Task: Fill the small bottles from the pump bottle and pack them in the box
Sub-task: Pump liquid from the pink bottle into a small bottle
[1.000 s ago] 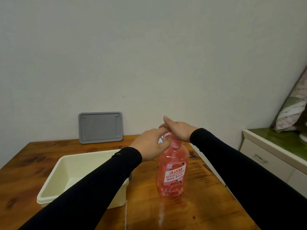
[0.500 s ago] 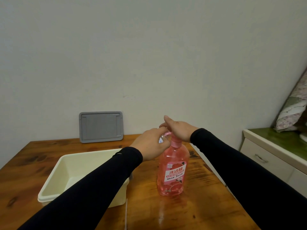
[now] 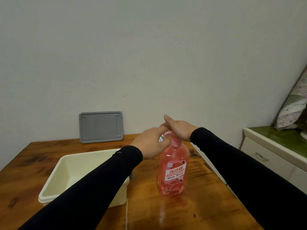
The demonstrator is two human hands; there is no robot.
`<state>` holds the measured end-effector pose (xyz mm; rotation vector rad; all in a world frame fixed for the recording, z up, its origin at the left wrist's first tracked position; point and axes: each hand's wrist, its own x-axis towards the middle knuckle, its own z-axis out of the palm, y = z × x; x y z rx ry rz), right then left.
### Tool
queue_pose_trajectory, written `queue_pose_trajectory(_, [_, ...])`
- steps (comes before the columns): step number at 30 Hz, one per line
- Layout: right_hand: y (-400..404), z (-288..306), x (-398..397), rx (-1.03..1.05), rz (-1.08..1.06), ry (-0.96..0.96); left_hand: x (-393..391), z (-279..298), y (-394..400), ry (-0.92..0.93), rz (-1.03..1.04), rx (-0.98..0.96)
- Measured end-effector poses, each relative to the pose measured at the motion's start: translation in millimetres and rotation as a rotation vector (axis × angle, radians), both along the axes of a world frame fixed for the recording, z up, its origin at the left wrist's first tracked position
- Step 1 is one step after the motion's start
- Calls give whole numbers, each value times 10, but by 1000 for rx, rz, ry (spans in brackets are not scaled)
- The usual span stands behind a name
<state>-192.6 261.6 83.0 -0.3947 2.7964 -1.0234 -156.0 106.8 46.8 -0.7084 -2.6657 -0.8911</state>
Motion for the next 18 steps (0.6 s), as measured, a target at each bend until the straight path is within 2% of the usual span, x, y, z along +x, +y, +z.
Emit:
queue_pose_trajectory(11, [-11, 156, 25, 15, 10, -9, -19, 86, -12, 27, 19, -3])
queue_pose_trajectory(18, [-3, -16, 25, 33, -4, -7, 2, -45, 2, 3, -4, 0])
